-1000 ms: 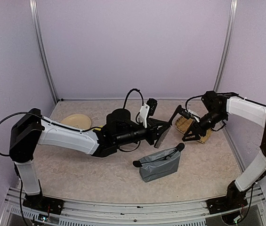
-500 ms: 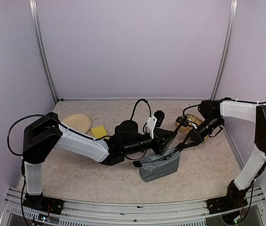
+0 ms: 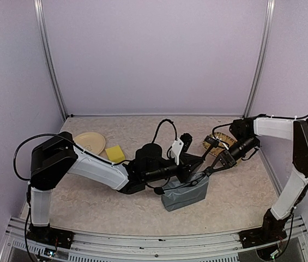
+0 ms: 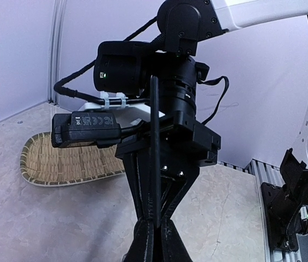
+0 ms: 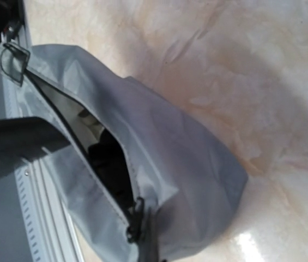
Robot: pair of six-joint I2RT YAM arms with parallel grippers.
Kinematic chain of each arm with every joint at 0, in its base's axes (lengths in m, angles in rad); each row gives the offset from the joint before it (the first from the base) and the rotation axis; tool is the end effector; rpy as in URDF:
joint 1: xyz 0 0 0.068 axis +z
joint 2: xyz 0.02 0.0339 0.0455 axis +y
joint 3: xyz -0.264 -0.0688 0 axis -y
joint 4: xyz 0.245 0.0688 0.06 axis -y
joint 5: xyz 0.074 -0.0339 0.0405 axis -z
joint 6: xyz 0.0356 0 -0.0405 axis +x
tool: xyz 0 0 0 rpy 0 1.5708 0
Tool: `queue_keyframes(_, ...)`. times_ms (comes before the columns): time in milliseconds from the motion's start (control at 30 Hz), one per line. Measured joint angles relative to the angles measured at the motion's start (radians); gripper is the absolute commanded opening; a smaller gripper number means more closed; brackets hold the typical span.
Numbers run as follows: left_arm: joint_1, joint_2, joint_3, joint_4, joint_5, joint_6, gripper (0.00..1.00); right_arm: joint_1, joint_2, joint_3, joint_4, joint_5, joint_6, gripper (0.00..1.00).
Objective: Sort the hair-cutting tools
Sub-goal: Hold the kit bag at the center of the board, then place the comb in the kit bag.
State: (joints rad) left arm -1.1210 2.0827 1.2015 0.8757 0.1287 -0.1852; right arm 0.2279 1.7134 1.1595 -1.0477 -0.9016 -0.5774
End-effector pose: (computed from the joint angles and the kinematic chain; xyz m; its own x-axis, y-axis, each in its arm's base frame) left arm 0.1962 -0.4169 0.1922 -0.1771 -0.0532 -0.9828 0.9322 0.3111 -0.1848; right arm 0.2806 0.0937 0.2009 -0.7522 -0.5221 -0.4021 -0.6292 0.3877 0.6737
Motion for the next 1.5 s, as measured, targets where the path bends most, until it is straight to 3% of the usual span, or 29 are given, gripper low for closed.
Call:
queue_keyframes(567,0.0,0.037,-0.045,0.004,-0.003,0.007,0.0,-0.023,0.043,0.005,-0.043,-0.072,-0.013,0.01)
queue_keyframes(1067,-0.037,-0.083,-0.096,-0.325,-0.031,-0.035,0.0,-0.041,0.043,0.009,-0.045,-0.089,-0.005,0.01)
queue_keyframes(1500,-0.058,-0.092,-0.007,-0.617,-0.098,-0.064,0.0,-0.041,0.043,0.009,-0.037,-0.089,0.004,0.01)
